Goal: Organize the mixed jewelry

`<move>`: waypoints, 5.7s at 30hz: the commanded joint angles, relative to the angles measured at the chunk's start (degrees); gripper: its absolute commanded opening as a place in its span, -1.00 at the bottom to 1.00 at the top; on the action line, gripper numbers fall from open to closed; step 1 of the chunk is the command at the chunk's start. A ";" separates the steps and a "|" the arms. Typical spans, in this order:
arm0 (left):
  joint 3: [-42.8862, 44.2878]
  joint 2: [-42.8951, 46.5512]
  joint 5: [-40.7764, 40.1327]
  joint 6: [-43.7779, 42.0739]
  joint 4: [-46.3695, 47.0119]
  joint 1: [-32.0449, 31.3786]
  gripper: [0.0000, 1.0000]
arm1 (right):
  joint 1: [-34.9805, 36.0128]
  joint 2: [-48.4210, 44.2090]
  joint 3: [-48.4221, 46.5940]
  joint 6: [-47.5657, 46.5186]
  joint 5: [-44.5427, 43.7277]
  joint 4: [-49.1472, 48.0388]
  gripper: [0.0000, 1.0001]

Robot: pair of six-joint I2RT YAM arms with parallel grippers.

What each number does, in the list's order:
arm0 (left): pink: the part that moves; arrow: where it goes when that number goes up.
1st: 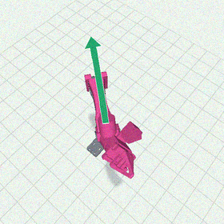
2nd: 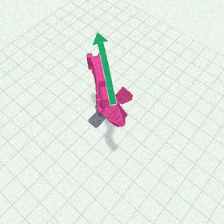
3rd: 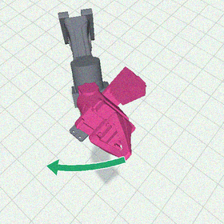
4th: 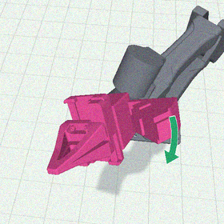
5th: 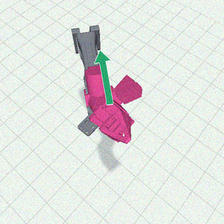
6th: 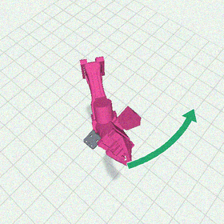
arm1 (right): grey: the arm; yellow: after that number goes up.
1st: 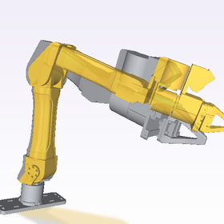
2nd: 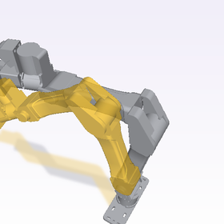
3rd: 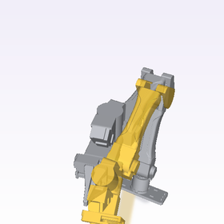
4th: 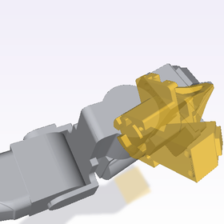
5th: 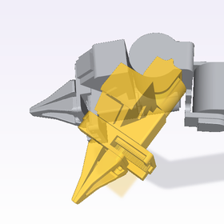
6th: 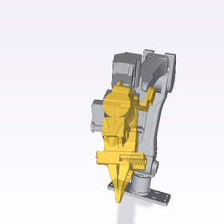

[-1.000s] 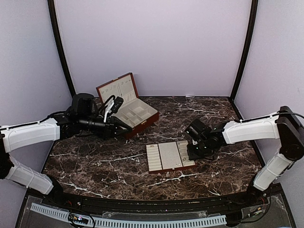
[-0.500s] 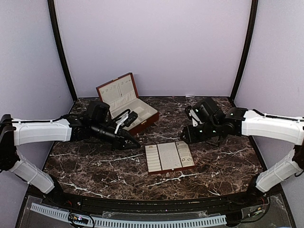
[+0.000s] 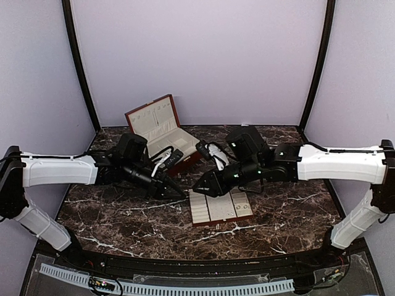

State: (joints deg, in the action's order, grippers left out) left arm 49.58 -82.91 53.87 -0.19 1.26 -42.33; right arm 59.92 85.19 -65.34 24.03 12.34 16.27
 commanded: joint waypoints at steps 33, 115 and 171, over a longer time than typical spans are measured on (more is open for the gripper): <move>1.13 -0.24 2.79 0.51 1.44 -1.00 -1.00 | 2.35 4.62 -3.35 -3.31 9.10 -4.32 -1.00; 9.15 -23.35 -36.64 16.23 -4.04 -11.99 -0.67 | -2.09 -1.93 16.11 -6.36 -13.36 -15.24 -1.00; 8.11 -22.91 -34.53 18.85 0.40 -11.99 -0.74 | -6.02 13.12 14.16 -20.92 -12.09 -17.16 -1.00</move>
State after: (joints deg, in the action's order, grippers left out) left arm 57.93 -106.08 17.96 18.70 0.54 -53.91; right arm 54.30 97.62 -50.35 4.54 -1.61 -1.63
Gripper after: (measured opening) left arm 0.134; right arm 0.006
